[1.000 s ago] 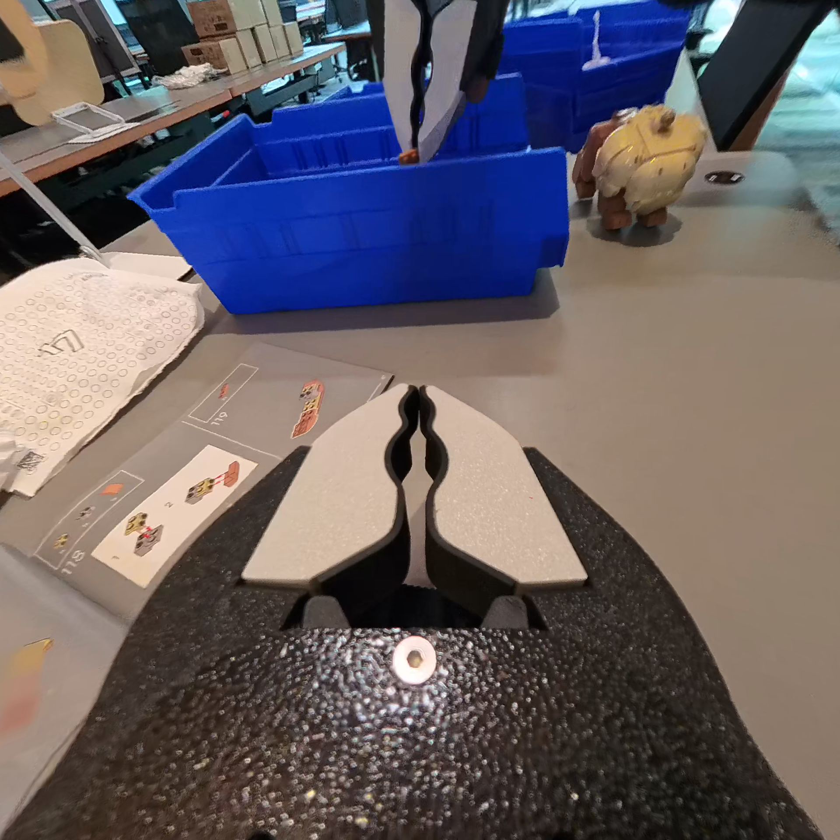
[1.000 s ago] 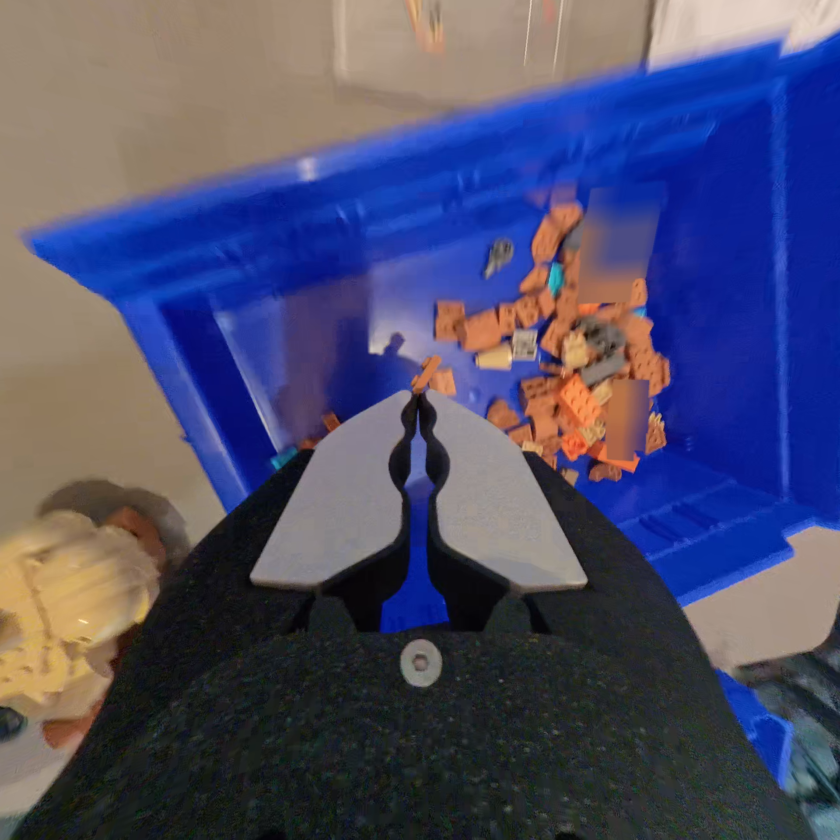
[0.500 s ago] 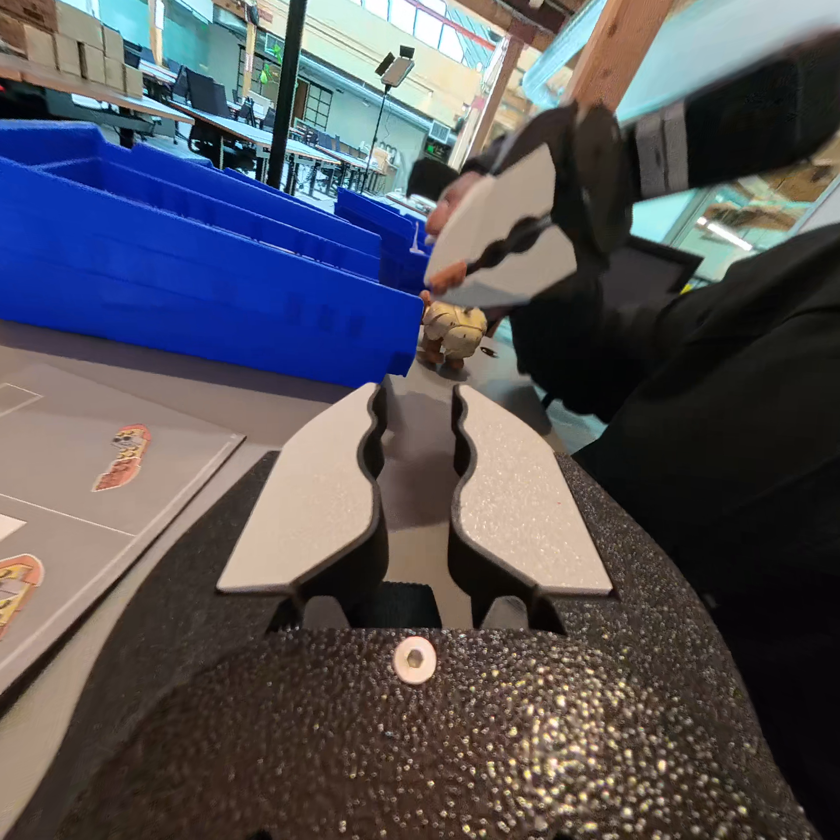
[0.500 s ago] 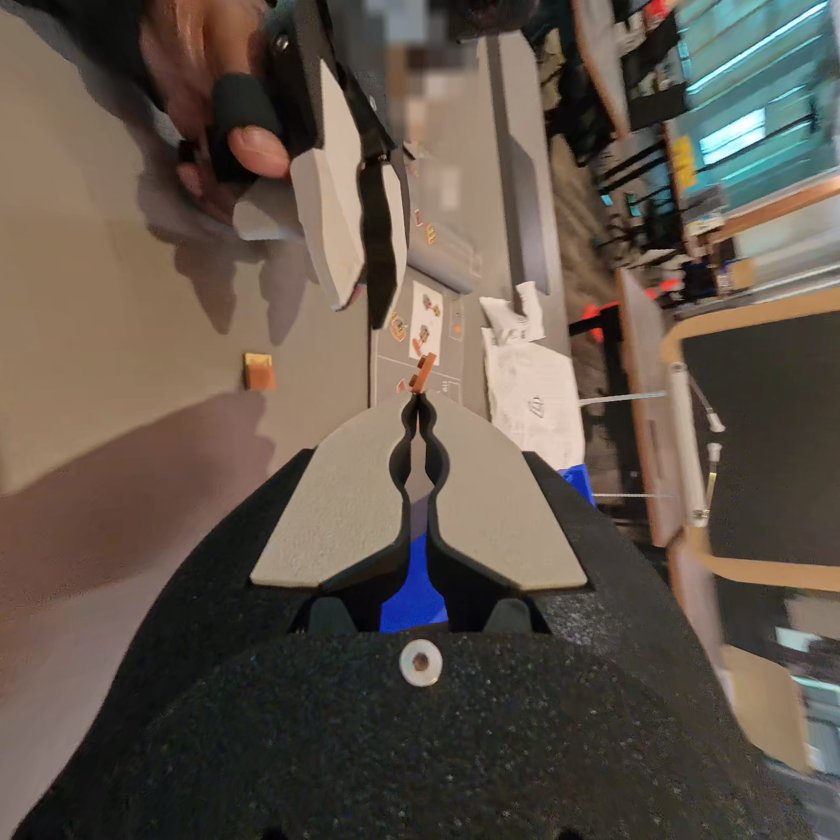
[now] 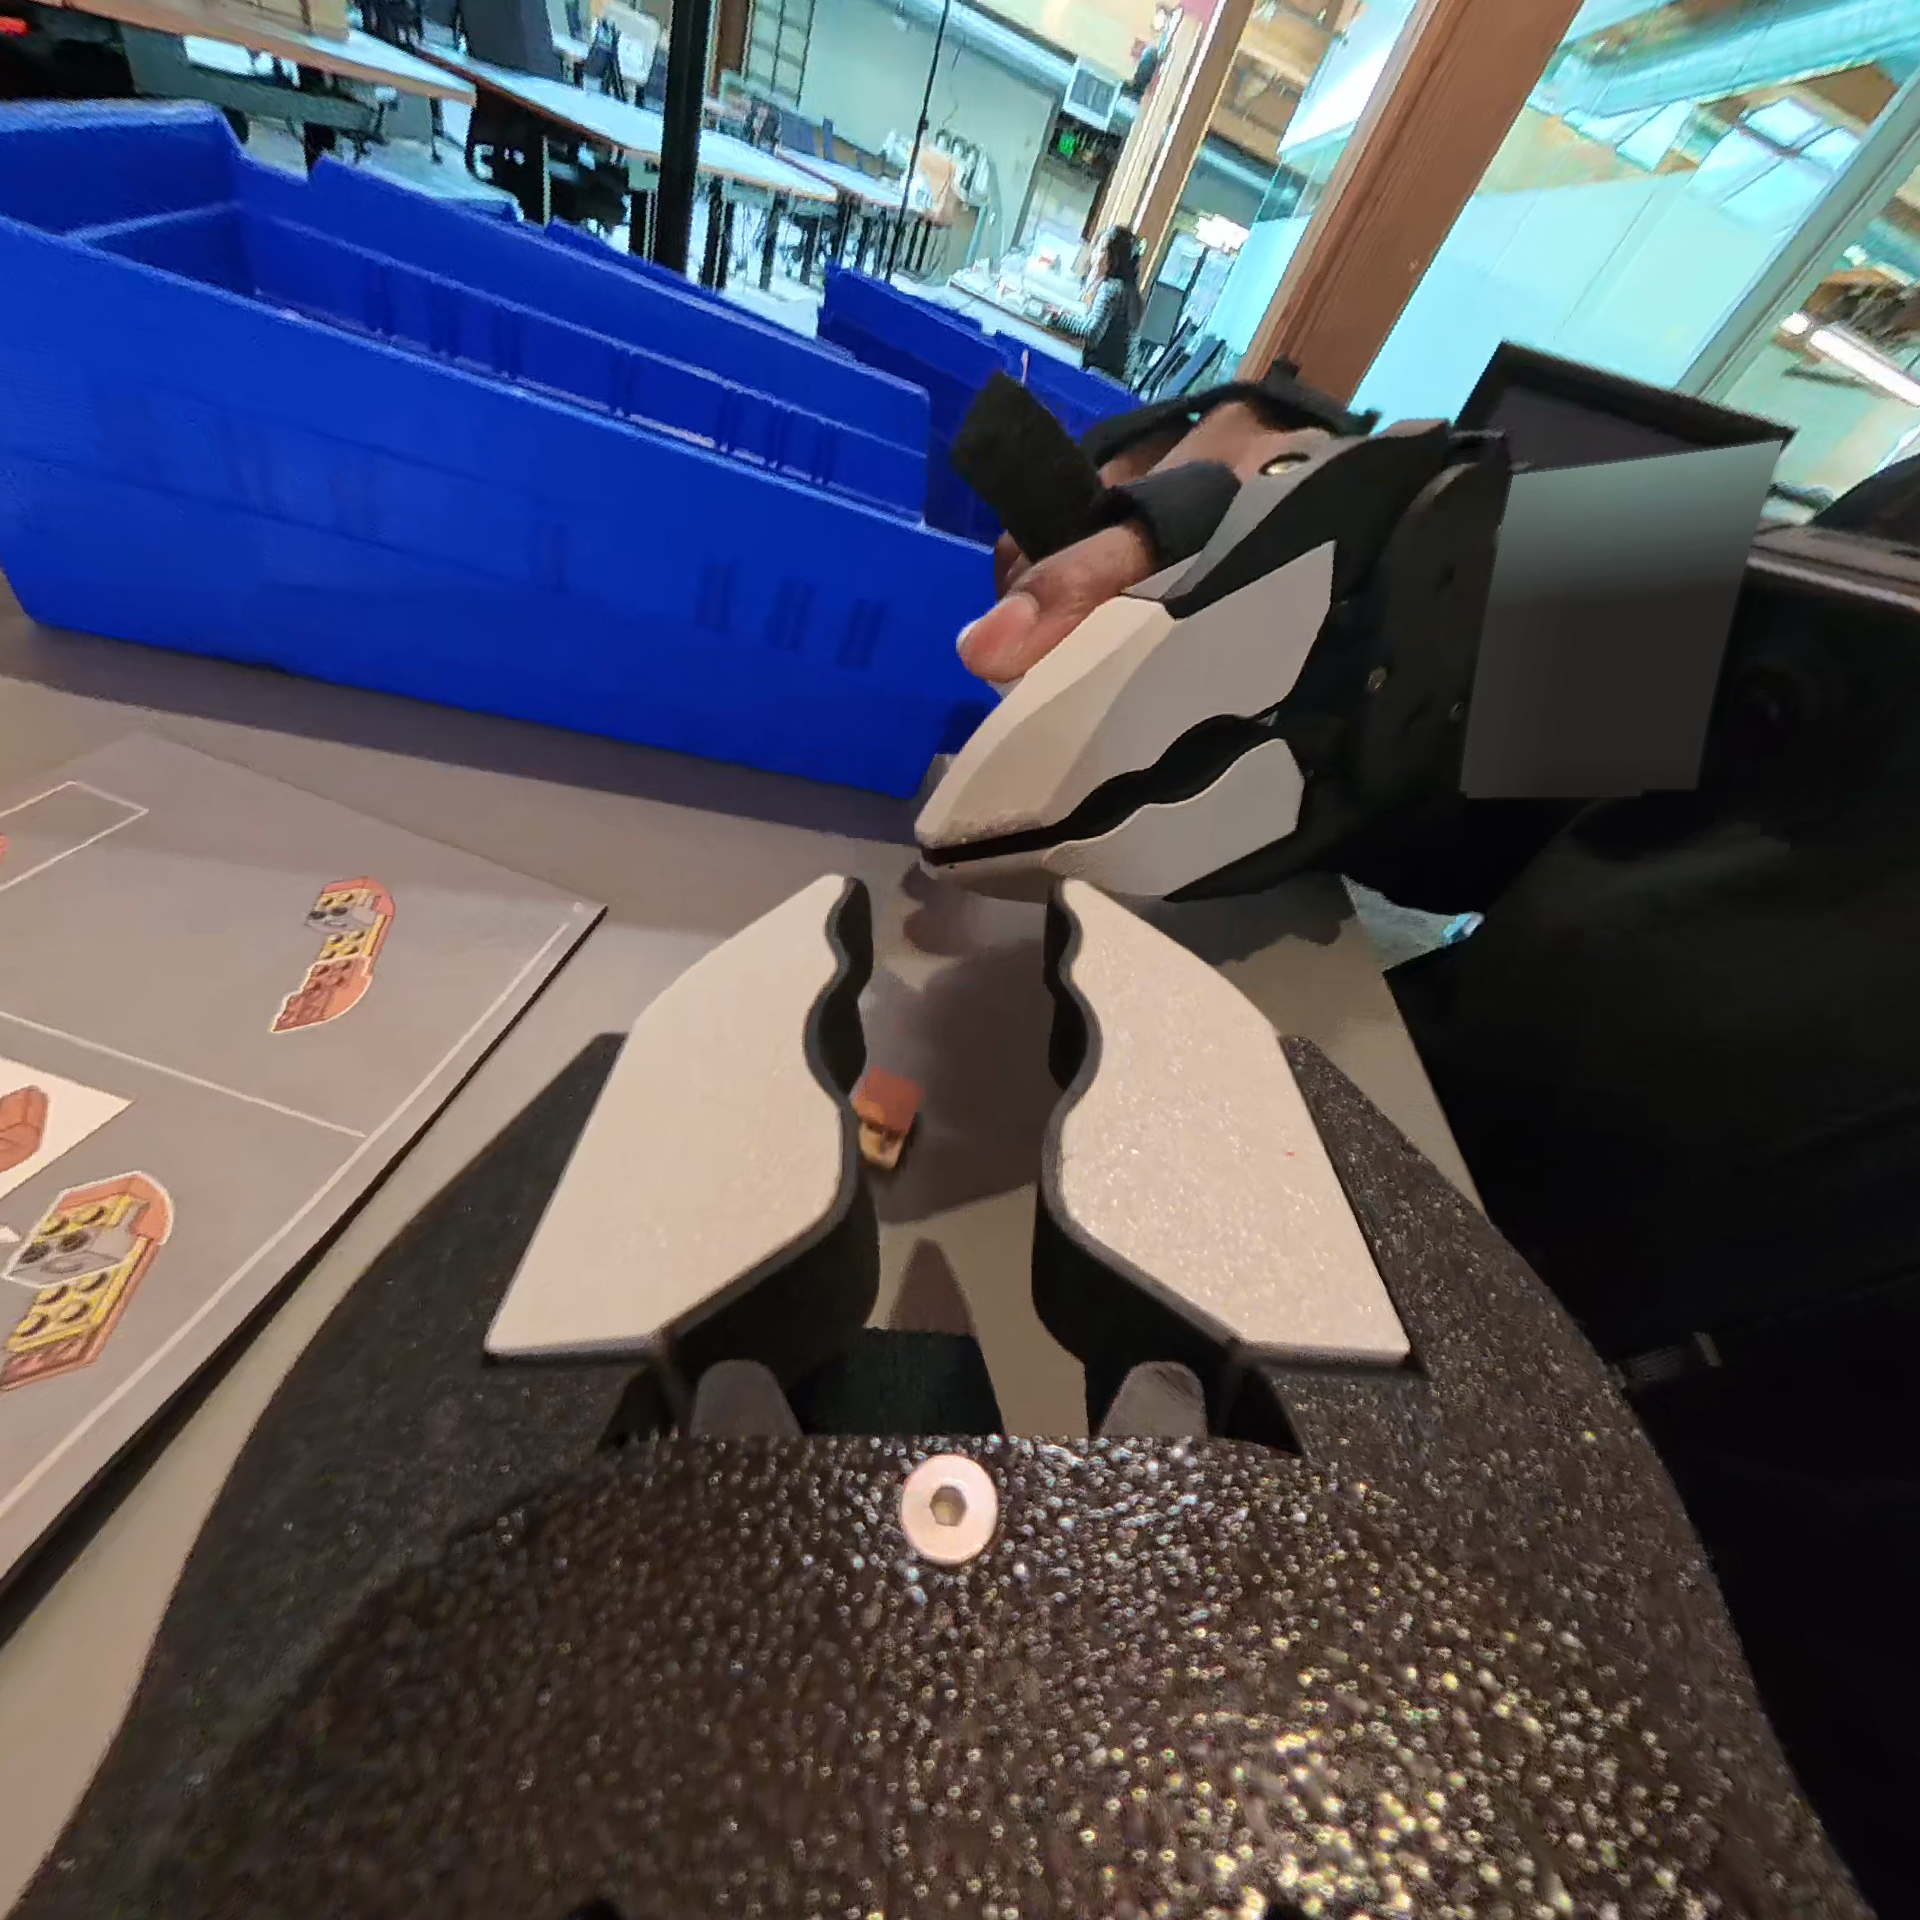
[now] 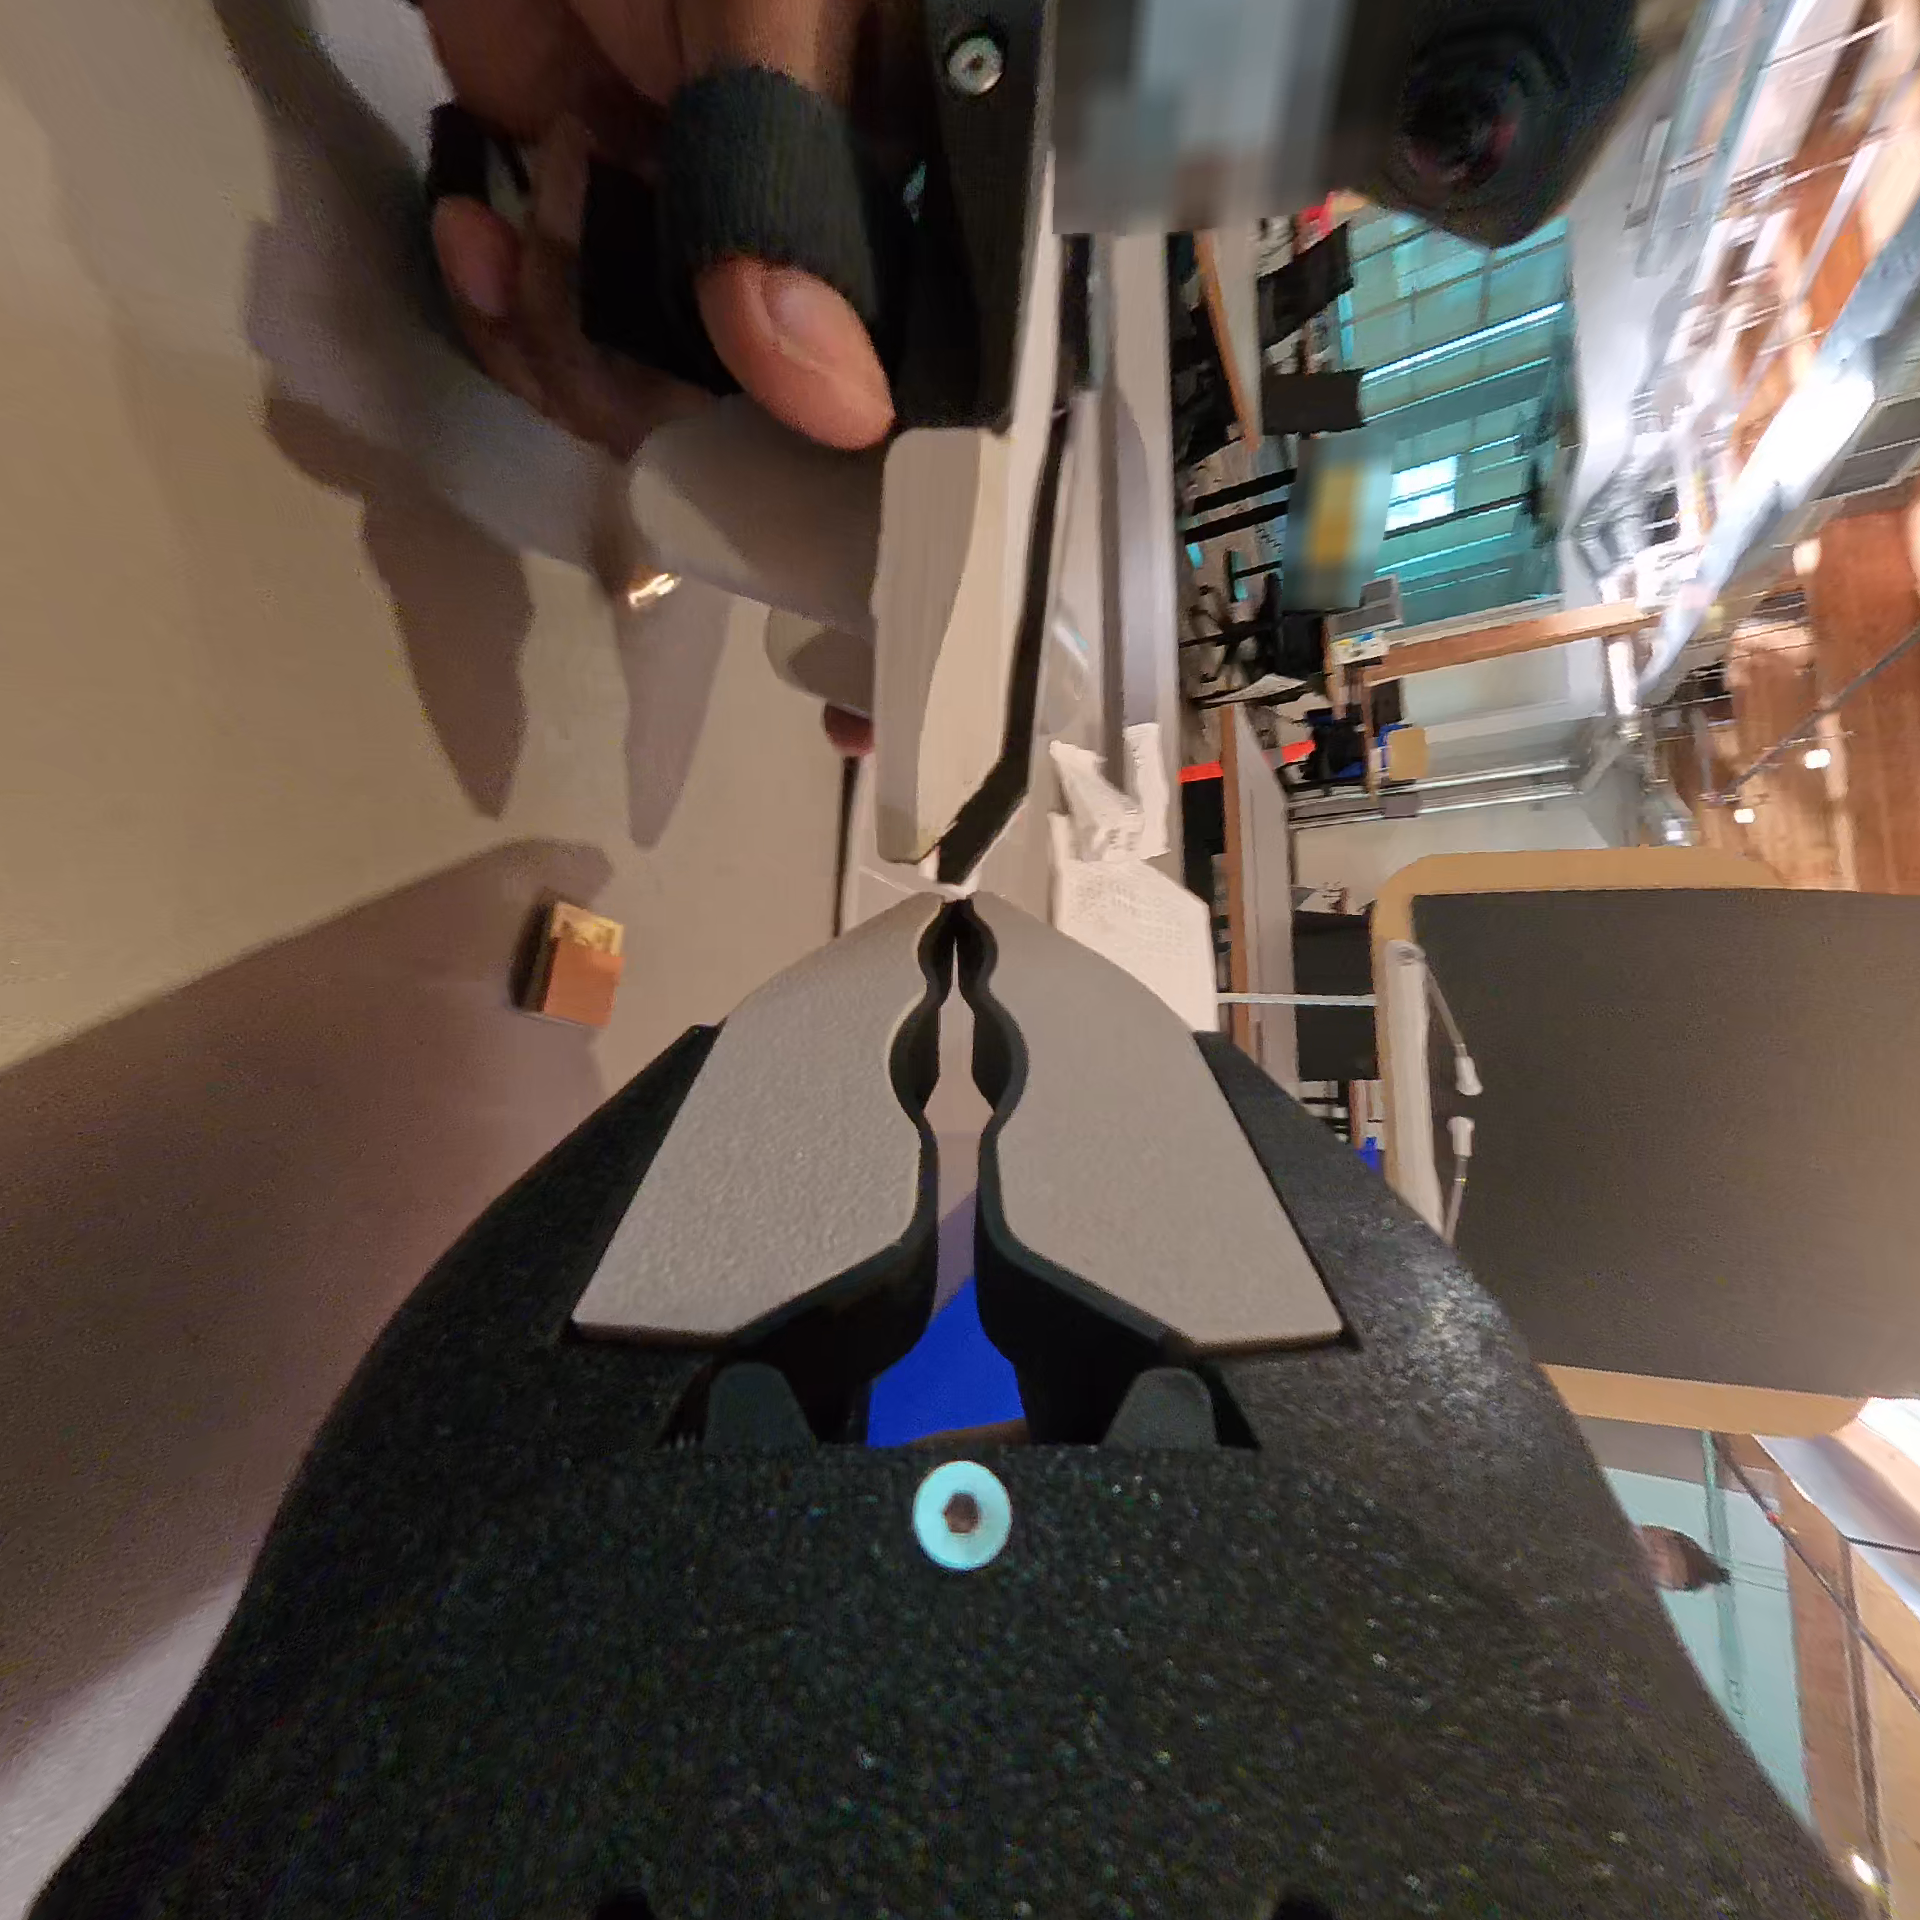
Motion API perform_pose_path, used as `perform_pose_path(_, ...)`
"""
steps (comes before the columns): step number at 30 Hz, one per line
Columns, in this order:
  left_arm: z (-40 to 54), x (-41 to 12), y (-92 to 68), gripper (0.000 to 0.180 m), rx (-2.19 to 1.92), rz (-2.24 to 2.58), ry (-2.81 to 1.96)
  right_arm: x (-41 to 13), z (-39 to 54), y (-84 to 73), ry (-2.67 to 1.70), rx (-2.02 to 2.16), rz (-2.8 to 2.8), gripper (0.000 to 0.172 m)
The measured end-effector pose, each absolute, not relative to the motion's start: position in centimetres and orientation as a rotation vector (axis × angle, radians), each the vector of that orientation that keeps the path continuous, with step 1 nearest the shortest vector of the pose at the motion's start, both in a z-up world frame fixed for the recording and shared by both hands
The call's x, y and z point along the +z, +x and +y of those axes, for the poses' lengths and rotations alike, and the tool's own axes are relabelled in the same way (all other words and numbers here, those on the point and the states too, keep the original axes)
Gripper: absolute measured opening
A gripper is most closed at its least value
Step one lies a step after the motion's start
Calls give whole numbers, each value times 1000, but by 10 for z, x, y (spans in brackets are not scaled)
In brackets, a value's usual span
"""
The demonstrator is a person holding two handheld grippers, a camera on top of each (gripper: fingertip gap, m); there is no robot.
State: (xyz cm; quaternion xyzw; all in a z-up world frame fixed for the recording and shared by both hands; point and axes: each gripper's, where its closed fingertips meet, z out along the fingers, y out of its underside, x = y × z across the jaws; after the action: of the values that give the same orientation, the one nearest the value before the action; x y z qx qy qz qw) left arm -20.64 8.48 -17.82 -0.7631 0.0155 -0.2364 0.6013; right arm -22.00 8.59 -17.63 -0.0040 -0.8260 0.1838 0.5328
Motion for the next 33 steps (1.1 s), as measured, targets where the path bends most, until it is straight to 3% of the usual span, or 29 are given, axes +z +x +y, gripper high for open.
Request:
perform_pose_path(6, 81, -182, -225, 31, -430, 19, -1815, -190, 96, -219, -88, 451, -2042, 0)
perform_pose_path(15, 48, -141, -251, 31, -459, -22, -1721, -196, 90, -216, -193, 448, -2100, 0)
perform_pose_path(22, -16, -211, -290, 34, -175, 54, -2284, -219, 75, -206, -289, 530, -2254, 0)
perform_pose_path(33, -52, -254, -302, 33, -105, 21, -2566, -237, 63, -198, -321, 608, -2341, 0)
